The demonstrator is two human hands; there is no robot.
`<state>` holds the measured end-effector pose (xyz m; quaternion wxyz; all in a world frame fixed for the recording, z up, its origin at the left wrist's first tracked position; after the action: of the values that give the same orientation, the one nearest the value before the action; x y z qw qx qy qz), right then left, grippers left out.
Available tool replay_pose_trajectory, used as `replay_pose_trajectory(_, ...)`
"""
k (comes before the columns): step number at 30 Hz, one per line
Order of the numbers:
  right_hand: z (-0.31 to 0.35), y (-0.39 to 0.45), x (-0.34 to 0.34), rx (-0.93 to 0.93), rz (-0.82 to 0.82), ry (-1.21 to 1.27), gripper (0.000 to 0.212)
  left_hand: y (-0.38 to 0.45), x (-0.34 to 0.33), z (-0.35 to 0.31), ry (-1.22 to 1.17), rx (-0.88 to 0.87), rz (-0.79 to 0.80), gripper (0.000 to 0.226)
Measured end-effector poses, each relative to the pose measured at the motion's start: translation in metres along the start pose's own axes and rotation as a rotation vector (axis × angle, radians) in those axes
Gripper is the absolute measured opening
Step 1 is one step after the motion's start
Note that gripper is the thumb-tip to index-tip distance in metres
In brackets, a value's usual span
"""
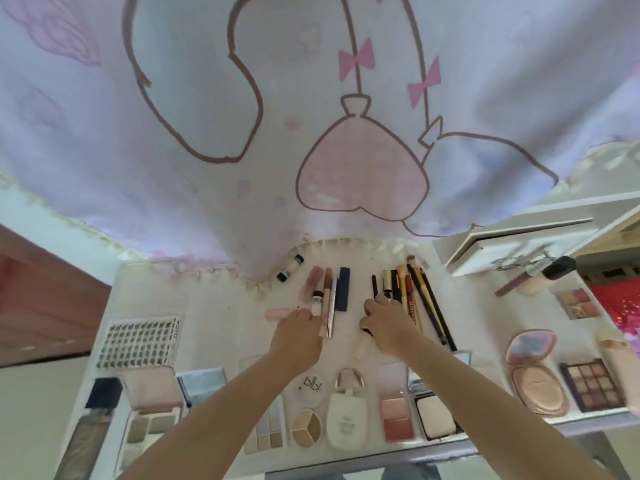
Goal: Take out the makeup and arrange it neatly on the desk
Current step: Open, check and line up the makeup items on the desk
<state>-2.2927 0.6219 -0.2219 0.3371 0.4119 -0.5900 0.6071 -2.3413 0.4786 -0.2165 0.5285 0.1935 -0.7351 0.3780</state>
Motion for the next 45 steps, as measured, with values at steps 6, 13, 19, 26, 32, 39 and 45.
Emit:
replay_pose_trajectory(6, 0.001, -0.022, 0.038, 0.016, -0.01, 0.293, 0.023, -0.008, 0.017, -0.003, -0.208, -0.182, 0.058, 0.042)
replay_pose_trajectory(13, -0.004, -0.074, 0.1, -0.175, -0.384, 0.889, 0.017, -0.025, 0.079, -0.034, -0.274, -0.373, -0.249, 0.037)
replay_pose_trajectory(19, 0.0, -0.099, 0.147, -0.379, -0.855, 1.011, 0.037, -0.051, 0.149, -0.052, -0.118, -0.527, -0.729, 0.068)
replay_pose_trajectory(26, 0.011, -0.127, 0.192, -0.263, -1.067, 0.727, 0.031, -0.049, 0.181, -0.052, -0.484, -0.603, -0.407, 0.026)
replay_pose_trajectory(32, 0.013, -0.148, 0.22, 0.018, -1.098, 0.39, 0.029, -0.064, 0.196, -0.059, -0.993, -0.592, 0.004, 0.031)
replay_pose_trajectory(39, -0.018, -0.135, 0.205, -0.116, -0.71, 1.037, 0.032, -0.062, 0.227, -0.046, -0.383, -0.625, -0.557, 0.021)
replay_pose_trajectory(45, -0.013, -0.146, 0.219, -0.026, -0.906, 0.977, 0.028, -0.07, 0.237, -0.061, 0.28, -0.583, -0.893, 0.026)
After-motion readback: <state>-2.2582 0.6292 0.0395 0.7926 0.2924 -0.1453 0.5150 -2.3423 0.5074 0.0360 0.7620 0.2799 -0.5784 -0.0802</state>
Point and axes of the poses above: each hand's wrist, its own y-axis towards the middle knuckle, its own x-axis out of the back of the hand, z = x × y, the point moved 4 cm from there along y, towards the middle knuckle, and after that the axes turned 1 degree about -z, right-handed, at the moved point
